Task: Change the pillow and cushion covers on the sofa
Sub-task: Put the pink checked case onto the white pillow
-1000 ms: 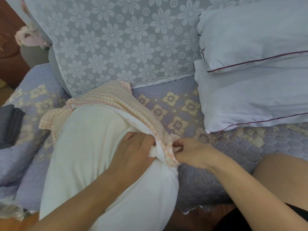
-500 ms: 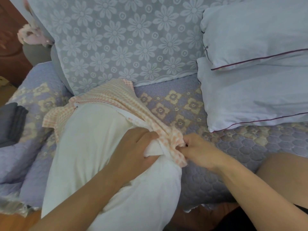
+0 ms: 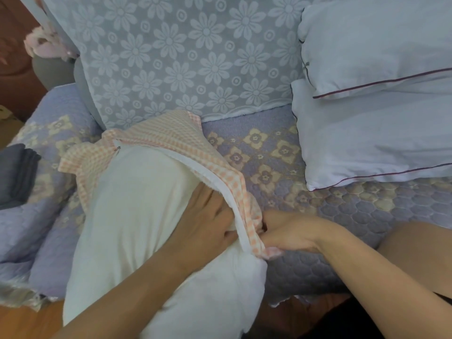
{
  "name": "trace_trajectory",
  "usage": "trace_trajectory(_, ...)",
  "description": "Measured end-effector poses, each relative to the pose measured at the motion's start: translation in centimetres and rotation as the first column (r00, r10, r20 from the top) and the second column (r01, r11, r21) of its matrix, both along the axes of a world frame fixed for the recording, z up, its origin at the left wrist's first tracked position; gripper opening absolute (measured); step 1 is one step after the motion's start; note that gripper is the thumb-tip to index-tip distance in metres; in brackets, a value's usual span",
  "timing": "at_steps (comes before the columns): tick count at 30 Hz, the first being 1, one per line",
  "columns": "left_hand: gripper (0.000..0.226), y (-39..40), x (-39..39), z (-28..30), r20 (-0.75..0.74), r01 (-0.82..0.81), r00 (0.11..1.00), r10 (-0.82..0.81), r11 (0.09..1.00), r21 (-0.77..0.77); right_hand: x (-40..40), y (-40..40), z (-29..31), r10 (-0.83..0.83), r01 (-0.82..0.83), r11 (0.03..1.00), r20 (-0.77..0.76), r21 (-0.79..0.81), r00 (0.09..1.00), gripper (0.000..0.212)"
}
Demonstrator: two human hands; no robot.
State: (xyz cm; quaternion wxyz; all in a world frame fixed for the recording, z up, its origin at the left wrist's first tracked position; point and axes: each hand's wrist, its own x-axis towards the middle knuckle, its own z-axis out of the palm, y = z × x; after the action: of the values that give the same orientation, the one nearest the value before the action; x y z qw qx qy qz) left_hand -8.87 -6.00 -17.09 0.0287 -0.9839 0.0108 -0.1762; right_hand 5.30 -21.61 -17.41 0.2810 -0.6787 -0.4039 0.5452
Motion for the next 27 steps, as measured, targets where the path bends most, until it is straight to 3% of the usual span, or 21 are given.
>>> trace_trajectory(3,0.045,-0.2,0.5,0.0,0.103,-0.146,0.983,0.149,0.989,-0.039,-0.6,0.3,-0.8,-0.118,0.109,0.992,0.156,0.067,0.981,0.020)
trace_trajectory(6,0.035,-0.4,0.2,1.4,0.255,-0.166,0.947,0.196,0.977,-0.134,-0.5,-0.2,-0.7,-0.320,0.312,0.938,0.032,0.149,0.947,0.012)
trace_trajectory(8,0.028,-0.7,-0.2,2.8,0.356,-0.035,0.933,0.051,0.998,-0.051,-0.2,-0.5,0.0,-0.381,0.383,0.908,-0.047,0.169,0.923,0.013)
trace_trajectory(9,0.022,-0.8,-0.2,3.6,0.330,0.055,0.941,-0.070,0.997,0.056,-0.2,-0.6,0.3,-0.388,0.393,0.900,-0.065,0.186,0.919,0.018)
trace_trajectory(11,0.023,-0.8,0.7,5.0,0.104,0.258,0.951,-0.291,0.933,0.252,-0.4,-0.6,0.6,-0.382,0.386,0.891,-0.065,0.237,0.922,0.030)
trace_trajectory(14,0.027,0.1,2.5,6.9,-0.113,0.447,0.892,-0.438,0.815,0.369,-0.6,-0.5,0.7,-0.372,0.395,0.884,-0.136,0.252,0.918,0.030)
trace_trajectory(17,0.020,0.8,2.9,8.7,-0.105,0.520,0.838,-0.535,0.726,0.450,-0.9,-0.9,1.4,-0.334,0.406,0.884,-0.297,0.232,0.895,0.024)
trace_trajectory(21,0.015,-2.0,2.8,8.6,-0.012,0.535,0.805,-0.593,0.718,0.446,-2.1,-0.5,3.3,-0.357,0.522,0.837,-0.558,0.165,0.749,0.036)
trace_trajectory(23,0.020,-3.7,2.7,7.3,-0.036,0.562,0.795,-0.605,0.714,0.418,-3.0,0.6,4.1,-0.569,0.640,0.755,-0.342,0.142,0.748,0.030)
trace_trajectory(24,0.023,-4.3,2.6,7.0,-0.062,0.579,0.789,-0.611,0.707,0.406,-4.3,1.4,5.6,-0.701,0.761,0.633,-0.313,0.142,0.641,0.030)
trace_trajectory(25,0.026,-4.7,2.4,7.0,-0.088,0.601,0.778,-0.622,0.696,0.393,-4.3,2.4,6.4,-0.818,0.830,0.519,-0.162,0.205,0.552,0.032)
trace_trajectory(27,0.028,-4.7,1.8,8.0,-0.137,0.646,0.747,-0.651,0.662,0.380,-3.5,1.1,7.9,-0.493,0.531,0.835,-0.232,0.142,0.838,0.046)
